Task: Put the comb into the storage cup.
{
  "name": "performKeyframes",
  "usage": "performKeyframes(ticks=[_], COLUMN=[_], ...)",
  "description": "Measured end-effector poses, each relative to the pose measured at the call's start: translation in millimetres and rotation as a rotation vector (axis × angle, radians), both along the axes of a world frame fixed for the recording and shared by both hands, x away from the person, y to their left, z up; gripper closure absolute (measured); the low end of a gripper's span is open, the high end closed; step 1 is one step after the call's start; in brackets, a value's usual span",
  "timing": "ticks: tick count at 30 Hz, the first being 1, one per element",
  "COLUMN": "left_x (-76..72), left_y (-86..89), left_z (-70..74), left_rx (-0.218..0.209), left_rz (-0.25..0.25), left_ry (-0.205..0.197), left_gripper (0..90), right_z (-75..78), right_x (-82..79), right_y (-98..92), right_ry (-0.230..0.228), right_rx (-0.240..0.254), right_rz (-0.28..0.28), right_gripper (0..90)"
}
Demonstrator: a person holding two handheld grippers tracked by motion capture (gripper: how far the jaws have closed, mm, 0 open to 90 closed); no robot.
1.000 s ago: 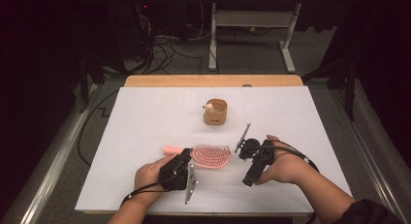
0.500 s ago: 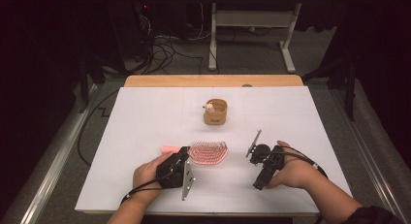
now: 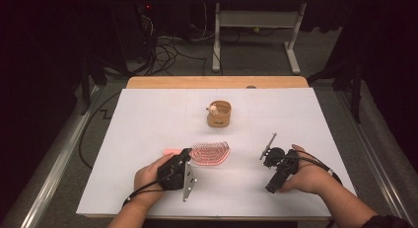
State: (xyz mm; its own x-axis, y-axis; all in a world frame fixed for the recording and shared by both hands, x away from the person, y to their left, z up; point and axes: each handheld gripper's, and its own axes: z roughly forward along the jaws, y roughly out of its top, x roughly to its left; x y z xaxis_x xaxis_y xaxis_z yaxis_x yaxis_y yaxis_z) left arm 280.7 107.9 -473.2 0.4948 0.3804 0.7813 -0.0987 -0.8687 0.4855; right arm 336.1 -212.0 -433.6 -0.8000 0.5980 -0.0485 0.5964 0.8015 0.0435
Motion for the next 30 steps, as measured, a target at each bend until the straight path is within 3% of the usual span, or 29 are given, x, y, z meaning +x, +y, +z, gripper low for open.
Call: performKeyframes(ticks=[2,11,15,21,30], left_x=[1.1,4.3,5.9,8.8,14.3], left_y=[1.7,9.9,14.3,21.6,32.7], left_z=[0.2,5.8,9.3,13.4,17.8], left_rx=[-0.009,-0.076,-0.140,-0.201,-0.332], left_rz=[0.003,0.022,0.026,0.043,0.051], left_ry=[0.008,0.031,0.057,0.086,0.154], left_gripper=[80.4,80.4,80.4,80.4,80.4], right_z=[1.4,0.4,-1.8,-4.3,-6.8], right_x=[-0.8,-0.7,-0.4,0.0,1.1], right_y=[-1.1,-4.8,-6.5,-8.3,-7.1], right_ry=[-0.039,-0.066,-0.073,-0.088,-0.133], right_rx=[0.013,0.056,0.069,0.101,0.179], right_rz=[0.005,-0.012,-0.024,-0.043,-0.076], right_gripper=[2.1,2.0,2.0,2.0,2.0])
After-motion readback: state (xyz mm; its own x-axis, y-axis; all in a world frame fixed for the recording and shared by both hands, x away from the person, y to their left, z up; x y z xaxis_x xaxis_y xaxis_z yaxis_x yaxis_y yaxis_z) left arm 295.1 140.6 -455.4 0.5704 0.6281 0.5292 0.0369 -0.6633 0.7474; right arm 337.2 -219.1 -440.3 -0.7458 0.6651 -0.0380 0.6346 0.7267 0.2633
